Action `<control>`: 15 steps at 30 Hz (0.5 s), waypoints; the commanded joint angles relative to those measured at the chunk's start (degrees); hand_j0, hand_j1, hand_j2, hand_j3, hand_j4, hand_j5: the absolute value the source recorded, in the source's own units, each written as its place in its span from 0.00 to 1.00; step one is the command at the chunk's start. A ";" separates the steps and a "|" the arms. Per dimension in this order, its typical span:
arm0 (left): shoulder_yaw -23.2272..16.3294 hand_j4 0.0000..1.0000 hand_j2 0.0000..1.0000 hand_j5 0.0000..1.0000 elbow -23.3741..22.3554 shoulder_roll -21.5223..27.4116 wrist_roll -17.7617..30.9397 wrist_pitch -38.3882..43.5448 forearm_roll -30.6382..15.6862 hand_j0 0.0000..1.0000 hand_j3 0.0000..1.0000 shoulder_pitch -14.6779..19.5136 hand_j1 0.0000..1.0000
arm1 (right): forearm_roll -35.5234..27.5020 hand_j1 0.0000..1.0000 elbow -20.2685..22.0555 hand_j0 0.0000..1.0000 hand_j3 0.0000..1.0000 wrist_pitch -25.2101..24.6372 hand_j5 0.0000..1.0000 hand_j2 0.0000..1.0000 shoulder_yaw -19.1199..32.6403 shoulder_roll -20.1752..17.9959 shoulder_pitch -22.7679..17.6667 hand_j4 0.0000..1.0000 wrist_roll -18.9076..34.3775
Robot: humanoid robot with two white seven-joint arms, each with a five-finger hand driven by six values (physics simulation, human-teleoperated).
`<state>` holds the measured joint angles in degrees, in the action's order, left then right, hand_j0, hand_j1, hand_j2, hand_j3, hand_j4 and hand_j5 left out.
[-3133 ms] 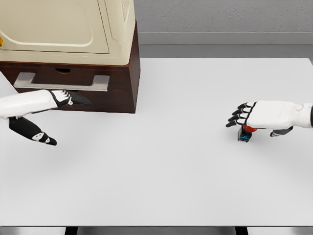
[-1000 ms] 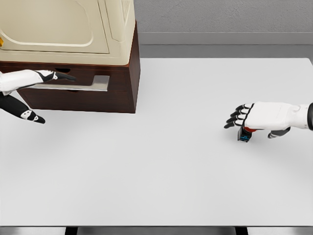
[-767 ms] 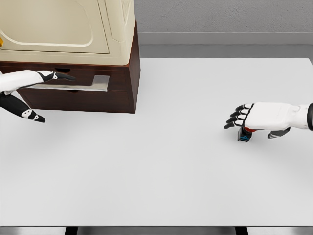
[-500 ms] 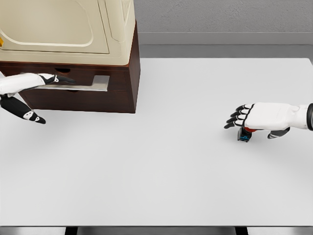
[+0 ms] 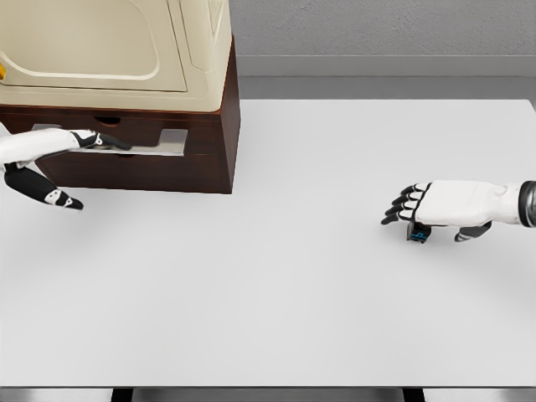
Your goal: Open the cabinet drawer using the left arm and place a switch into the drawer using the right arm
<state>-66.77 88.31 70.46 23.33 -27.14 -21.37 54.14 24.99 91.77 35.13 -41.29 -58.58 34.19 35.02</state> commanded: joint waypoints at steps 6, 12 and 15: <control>-0.20 0.81 0.81 0.81 0.55 0.03 0.31 -0.11 1.16 0.81 0.81 0.00 0.81 | -0.29 1.00 -0.45 1.00 1.00 -0.13 1.00 1.00 0.07 -0.04 0.00 1.00 -0.02; -0.20 0.81 0.81 0.81 3.18 1.00 1.54 -0.81 0.81 0.81 0.81 0.09 0.81 | -0.20 1.00 -0.71 1.00 1.00 -0.13 1.00 1.00 0.16 -0.04 0.09 1.00 -0.02; -0.20 0.81 0.81 0.81 4.24 1.09 1.63 -0.81 0.63 0.81 0.81 0.09 0.81 | -0.29 1.00 -0.80 1.00 1.00 -0.13 1.00 1.00 0.16 -0.13 0.09 1.00 -0.02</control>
<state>-66.15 90.87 71.72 23.60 -26.46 -19.64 54.24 24.99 91.03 35.13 -41.16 -58.61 34.28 35.02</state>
